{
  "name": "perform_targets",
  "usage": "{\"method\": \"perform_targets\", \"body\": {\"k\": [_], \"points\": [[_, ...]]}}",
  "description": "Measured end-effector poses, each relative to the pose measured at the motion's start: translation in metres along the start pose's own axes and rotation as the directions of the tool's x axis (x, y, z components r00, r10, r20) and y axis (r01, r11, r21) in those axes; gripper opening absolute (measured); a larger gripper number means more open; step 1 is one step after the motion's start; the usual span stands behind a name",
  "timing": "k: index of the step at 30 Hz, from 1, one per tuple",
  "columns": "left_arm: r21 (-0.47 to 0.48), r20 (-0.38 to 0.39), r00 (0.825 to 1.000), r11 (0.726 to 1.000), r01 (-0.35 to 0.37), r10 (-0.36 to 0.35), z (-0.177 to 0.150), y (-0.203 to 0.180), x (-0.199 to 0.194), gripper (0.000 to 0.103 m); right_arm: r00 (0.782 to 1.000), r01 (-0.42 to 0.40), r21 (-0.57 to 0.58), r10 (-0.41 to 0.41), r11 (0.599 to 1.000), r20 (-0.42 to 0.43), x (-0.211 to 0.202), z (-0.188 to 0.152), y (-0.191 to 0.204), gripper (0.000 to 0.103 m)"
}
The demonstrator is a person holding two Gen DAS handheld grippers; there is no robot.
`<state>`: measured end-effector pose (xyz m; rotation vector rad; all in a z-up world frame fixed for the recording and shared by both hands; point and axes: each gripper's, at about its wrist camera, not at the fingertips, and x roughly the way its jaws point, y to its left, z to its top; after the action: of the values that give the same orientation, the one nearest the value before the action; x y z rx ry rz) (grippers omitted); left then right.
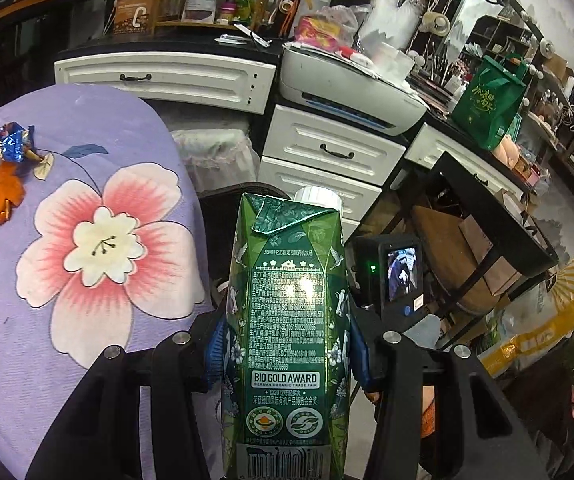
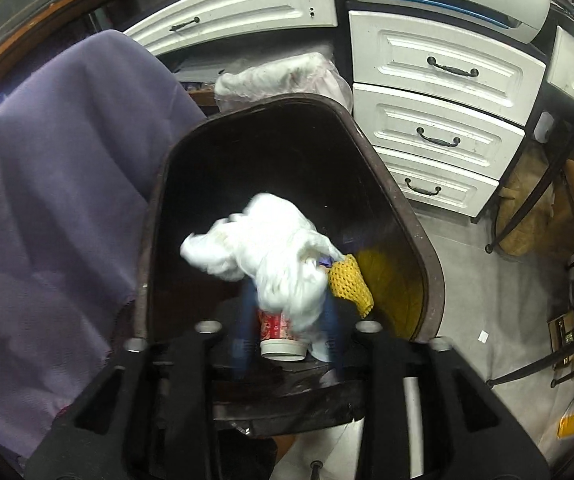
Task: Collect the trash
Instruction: 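Drop the tissue into the bin with the right tool while the left holds the carton, then lower the green carton into the black bin and open the left tool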
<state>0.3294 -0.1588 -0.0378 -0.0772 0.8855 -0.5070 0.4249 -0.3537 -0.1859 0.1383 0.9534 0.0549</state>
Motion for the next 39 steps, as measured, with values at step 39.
{"method": "perform_targets", "body": {"k": [39], "points": [[0.091,-0.228,0.965,0.989,-0.115,0.133,0.004,-0.031,0.178,0.049,0.985,0.113,0.070,-0.120,0.991,0.120,-0.104,-0.071,-0.061,0.066]]}}
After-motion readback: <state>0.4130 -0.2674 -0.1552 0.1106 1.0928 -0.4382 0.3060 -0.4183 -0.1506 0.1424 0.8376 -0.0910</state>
